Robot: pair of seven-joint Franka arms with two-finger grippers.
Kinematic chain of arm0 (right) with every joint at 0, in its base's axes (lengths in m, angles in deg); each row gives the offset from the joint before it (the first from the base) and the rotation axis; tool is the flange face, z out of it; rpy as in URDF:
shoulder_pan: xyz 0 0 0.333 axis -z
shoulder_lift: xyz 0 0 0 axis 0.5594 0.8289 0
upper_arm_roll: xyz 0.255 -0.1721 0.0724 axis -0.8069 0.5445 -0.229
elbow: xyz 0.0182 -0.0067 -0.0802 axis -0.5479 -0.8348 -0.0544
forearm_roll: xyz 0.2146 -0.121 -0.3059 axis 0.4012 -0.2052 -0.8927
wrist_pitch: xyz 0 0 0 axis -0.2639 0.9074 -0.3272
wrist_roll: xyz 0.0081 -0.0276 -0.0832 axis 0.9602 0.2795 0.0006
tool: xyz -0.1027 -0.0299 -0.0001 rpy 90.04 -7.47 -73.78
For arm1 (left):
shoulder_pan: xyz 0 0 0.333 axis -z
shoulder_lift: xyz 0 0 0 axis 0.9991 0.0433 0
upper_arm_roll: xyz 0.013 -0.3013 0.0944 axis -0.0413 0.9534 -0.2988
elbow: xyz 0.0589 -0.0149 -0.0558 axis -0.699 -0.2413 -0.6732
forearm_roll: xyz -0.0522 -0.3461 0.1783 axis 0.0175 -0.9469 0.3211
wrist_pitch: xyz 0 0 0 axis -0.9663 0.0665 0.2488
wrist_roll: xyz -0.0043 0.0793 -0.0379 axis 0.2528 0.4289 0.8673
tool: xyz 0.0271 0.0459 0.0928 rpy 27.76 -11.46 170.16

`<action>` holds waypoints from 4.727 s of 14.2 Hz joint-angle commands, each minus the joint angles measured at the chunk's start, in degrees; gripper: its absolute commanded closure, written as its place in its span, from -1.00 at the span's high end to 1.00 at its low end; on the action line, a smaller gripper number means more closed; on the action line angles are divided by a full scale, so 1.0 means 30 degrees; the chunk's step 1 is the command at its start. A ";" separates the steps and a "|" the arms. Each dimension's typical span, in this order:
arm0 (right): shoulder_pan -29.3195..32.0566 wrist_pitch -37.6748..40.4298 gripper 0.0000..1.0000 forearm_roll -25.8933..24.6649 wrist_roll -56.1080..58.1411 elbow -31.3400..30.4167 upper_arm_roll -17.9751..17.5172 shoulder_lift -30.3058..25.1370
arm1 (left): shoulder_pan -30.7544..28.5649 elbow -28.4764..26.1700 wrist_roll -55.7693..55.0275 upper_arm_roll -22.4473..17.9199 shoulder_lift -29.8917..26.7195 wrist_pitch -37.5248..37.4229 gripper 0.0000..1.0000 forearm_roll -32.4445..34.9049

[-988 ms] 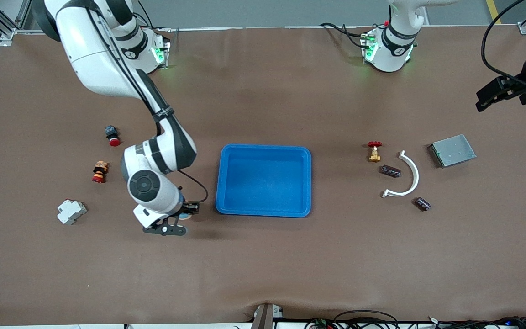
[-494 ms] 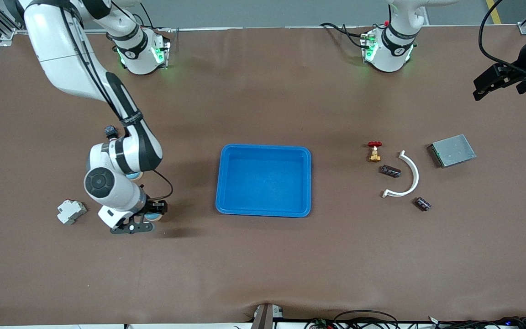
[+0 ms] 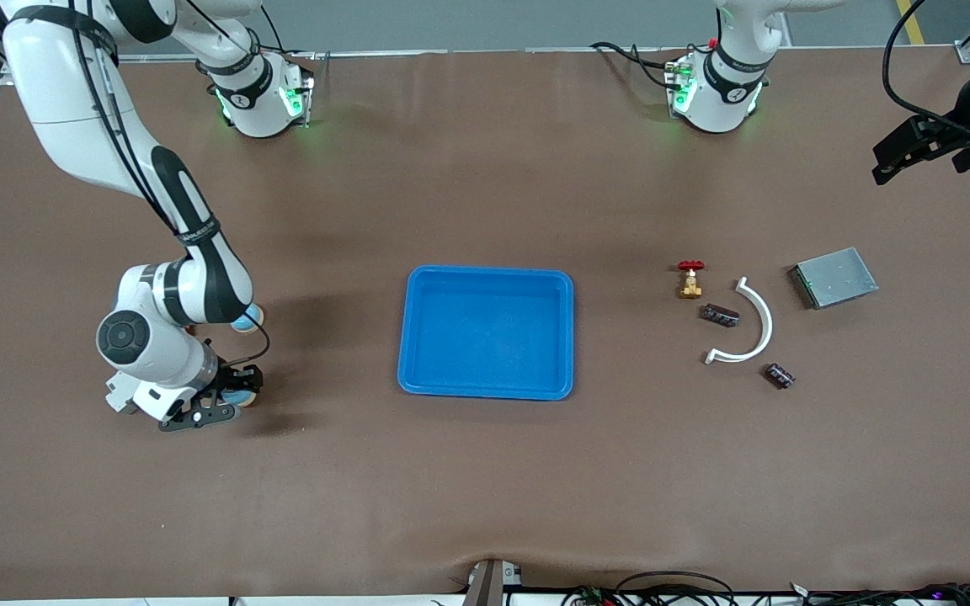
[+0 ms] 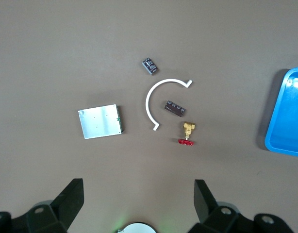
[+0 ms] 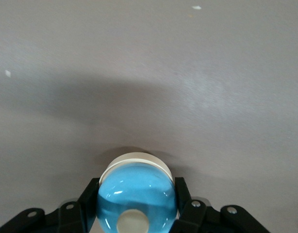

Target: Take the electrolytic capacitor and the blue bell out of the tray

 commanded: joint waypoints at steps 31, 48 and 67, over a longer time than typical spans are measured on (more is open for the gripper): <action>0.1953 0.0172 1.00 0.2068 0.2836 -0.1614 -0.1682 -0.1684 | 0.0005 0.0817 0.0313 -0.0086 0.0357 -0.0326 1.00 -0.0321; 0.2448 1.4327 1.00 -0.0219 0.0581 0.4305 -0.1507 -0.7280 | 0.0006 0.0817 0.0313 -0.0057 0.0299 -0.0297 1.00 -0.0292; 0.1074 1.6943 1.00 0.1687 -0.1147 0.5306 0.2009 -1.0300 | 0.0122 0.0173 0.0050 0.0059 -0.0491 -0.0150 1.00 -0.0437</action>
